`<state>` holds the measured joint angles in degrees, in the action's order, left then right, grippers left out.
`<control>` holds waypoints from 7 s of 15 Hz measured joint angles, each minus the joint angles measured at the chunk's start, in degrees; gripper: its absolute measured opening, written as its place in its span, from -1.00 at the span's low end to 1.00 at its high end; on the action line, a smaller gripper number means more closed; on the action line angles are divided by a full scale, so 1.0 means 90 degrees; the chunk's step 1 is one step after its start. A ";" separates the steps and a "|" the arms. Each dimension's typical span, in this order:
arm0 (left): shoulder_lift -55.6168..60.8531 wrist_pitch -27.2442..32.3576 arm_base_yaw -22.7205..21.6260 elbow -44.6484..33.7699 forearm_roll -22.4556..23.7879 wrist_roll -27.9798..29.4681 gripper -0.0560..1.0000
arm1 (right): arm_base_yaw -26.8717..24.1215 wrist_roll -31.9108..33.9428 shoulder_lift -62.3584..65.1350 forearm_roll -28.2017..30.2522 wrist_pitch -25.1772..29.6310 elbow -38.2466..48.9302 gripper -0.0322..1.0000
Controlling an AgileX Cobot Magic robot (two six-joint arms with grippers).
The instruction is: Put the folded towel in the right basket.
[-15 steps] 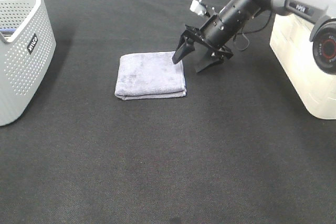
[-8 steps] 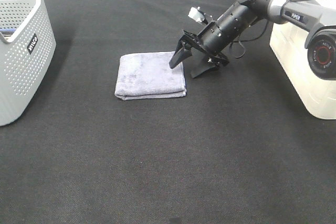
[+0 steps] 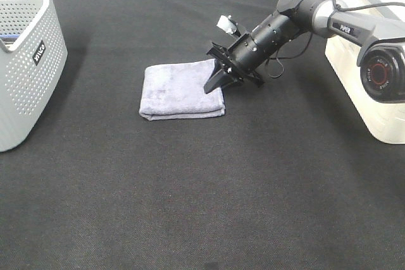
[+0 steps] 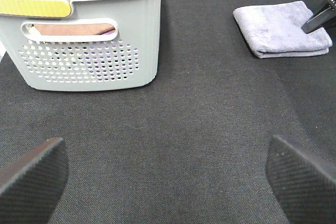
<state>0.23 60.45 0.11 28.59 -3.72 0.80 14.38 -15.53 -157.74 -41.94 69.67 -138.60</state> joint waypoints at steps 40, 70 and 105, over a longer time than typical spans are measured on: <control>0.0000 0.0000 0.0000 0.0000 0.0000 0.0000 0.94 | -0.3240 0.0834 0.4189 0.3540 0.0038 0.2082 0.33; 0.0000 0.0000 0.0000 0.0000 0.0000 0.0000 0.94 | -0.1254 0.1343 1.3764 0.4329 -0.0153 1.1555 0.37; 0.0000 0.0000 0.0000 0.0000 0.0000 0.0000 0.94 | -0.1789 0.1127 1.7571 0.4202 -0.0955 1.2147 0.37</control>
